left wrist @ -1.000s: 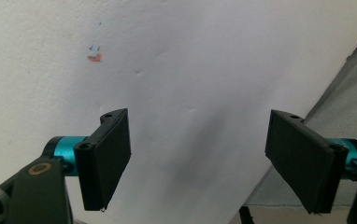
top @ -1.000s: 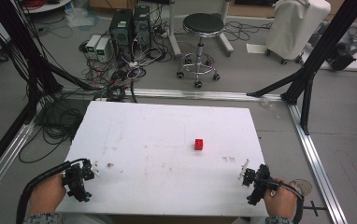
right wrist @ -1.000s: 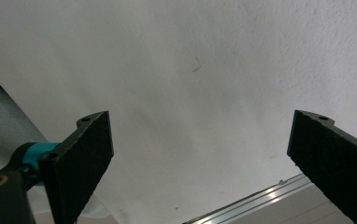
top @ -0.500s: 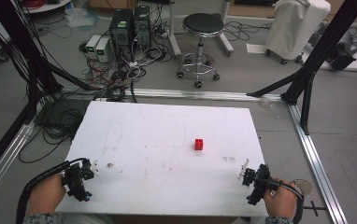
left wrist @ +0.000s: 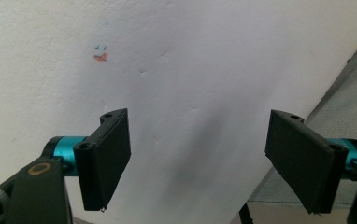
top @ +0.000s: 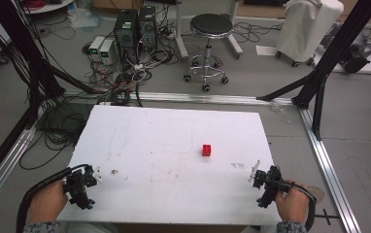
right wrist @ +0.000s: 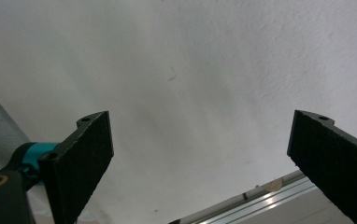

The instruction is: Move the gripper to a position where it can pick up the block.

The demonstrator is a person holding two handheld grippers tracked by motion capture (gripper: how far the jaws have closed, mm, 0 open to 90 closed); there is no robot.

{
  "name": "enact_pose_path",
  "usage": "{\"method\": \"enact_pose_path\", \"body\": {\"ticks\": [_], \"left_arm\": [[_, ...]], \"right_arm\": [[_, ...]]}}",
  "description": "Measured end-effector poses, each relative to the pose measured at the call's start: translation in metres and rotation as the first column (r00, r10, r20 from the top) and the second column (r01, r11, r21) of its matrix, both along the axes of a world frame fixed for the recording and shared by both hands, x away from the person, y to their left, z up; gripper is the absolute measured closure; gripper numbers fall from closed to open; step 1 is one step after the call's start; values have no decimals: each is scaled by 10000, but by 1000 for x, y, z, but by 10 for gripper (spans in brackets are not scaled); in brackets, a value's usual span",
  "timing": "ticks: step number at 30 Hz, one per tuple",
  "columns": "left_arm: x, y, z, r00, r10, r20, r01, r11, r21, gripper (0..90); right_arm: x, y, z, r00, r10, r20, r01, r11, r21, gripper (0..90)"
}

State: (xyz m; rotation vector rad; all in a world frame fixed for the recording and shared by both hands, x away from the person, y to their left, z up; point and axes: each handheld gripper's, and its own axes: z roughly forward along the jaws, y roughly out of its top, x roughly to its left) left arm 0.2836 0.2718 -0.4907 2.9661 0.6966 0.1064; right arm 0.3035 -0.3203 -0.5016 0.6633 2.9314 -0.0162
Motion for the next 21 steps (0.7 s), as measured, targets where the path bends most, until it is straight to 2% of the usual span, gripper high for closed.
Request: {"method": "enact_pose_path", "body": {"ticks": [8, 12, 14, 15, 17, 21], "left_arm": [[0, 0, 1, 10000, 38, 46, -38, 10000, -70, 226], [1, -1, 0, 10000, 27, 47, -27, 9999, -102, 226], [1, -1, 0, 10000, 13, 62, -12, 10000, -99, 227], [1, -1, 0, 10000, 19, 59, -18, 9999, -104, 227], [1, -1, 0, 10000, 28, 70, -28, 9999, -117, 226], [1, -2, 0, 9999, 90, 117, -88, 9999, -142, 226]], "right_arm": [[19, -16, 7, 9999, 139, -75, -138, 9997, 186, 63], [31, -24, 15, 9995, 324, -43, -321, 9981, 522, 63], [42, -27, 22, 9984, 571, 8, -571, 9964, 623, 62], [42, -27, 22, 9984, 571, 8, -571, 9964, 623, 62], [54, -25, 28, 9950, 998, -79, -993, 9937, 519, 62], [67, -25, 34, 9927, 1204, -55, -1200, 9916, 477, 62]]}}
